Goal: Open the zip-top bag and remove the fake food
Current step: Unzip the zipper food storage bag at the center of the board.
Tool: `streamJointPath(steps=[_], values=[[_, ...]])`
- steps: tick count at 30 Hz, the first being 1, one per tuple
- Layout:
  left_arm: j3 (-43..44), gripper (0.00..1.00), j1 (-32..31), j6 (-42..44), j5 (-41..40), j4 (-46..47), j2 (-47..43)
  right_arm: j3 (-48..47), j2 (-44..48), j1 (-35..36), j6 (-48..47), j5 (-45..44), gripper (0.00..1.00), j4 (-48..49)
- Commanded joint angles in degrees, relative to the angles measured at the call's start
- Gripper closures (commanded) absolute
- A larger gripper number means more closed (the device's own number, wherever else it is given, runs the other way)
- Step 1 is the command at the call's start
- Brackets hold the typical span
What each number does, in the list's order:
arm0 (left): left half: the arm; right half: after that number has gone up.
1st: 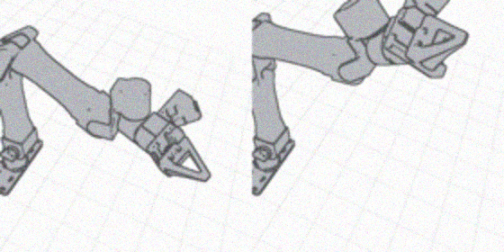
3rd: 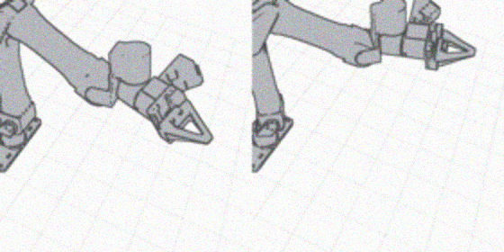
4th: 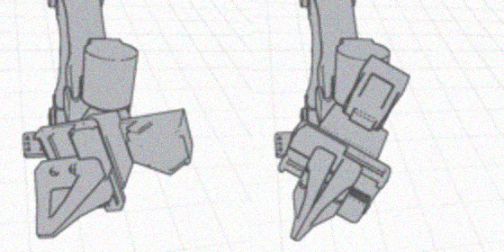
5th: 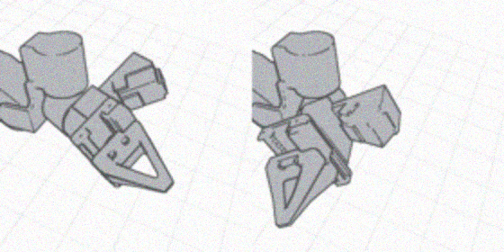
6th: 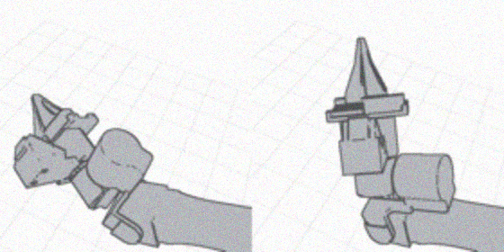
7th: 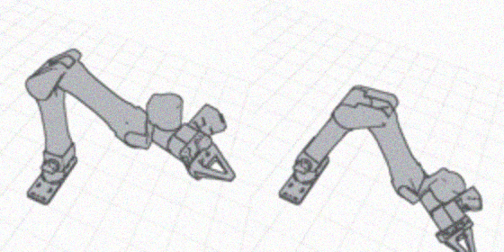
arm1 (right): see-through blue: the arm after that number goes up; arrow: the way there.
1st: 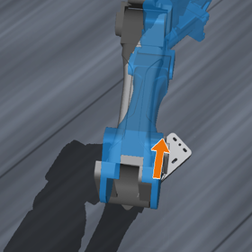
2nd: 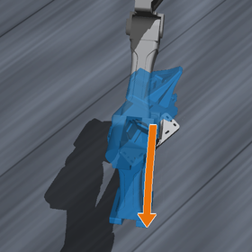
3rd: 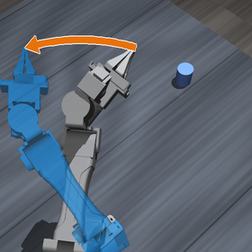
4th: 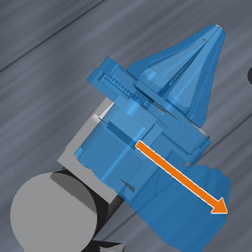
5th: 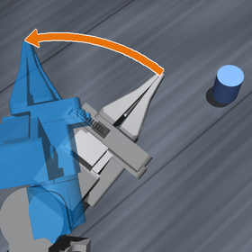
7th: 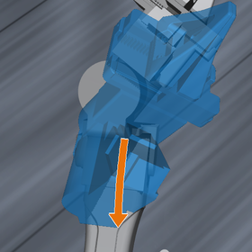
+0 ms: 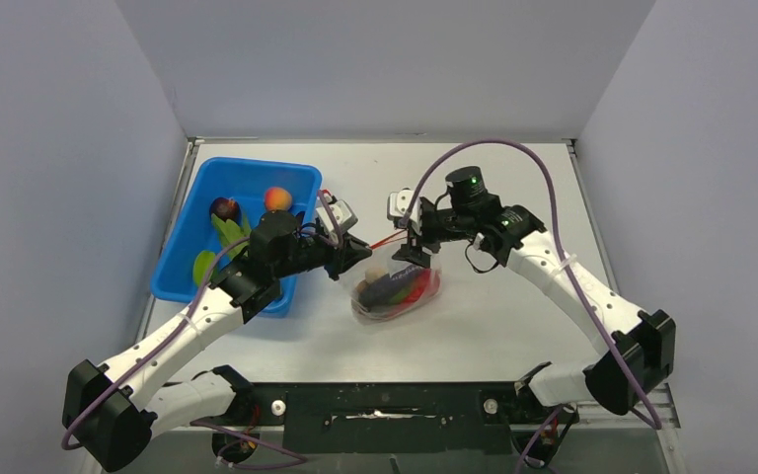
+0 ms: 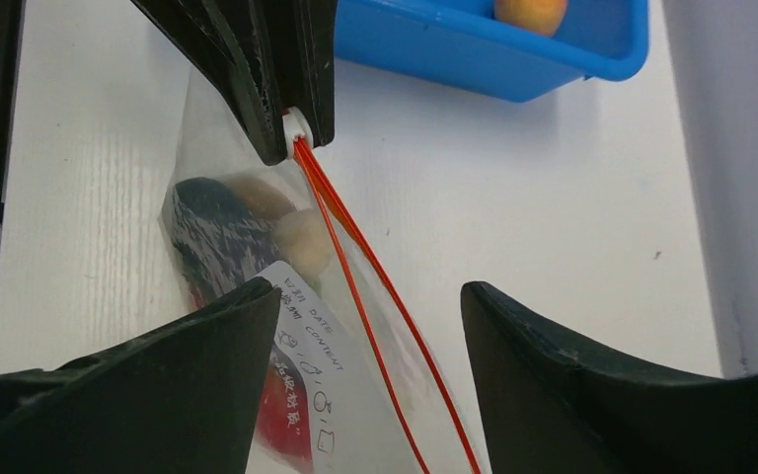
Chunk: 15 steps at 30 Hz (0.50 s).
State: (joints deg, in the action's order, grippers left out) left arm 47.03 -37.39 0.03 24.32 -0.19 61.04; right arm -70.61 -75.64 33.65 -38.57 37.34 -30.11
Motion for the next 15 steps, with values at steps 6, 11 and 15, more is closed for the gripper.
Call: streamJointPath(steps=[6, 11, 15], values=[[3.0, 1.0, 0.1, -1.1, 1.2, 1.1, -0.9, -2.2, -1.0, 0.1, 0.1, 2.0, 0.6, -1.7], [2.6, 1.0, 0.1, -0.5, 1.0, -0.3, -1.2, 3.0, 2.7, -0.5, 1.6, 0.4, 0.84, 3.8], [3.1, 1.0, 0.2, 1.4, 1.5, -3.7, -2.3, 3.8, 3.2, -1.0, 2.1, 0.0, 0.97, 3.1]])
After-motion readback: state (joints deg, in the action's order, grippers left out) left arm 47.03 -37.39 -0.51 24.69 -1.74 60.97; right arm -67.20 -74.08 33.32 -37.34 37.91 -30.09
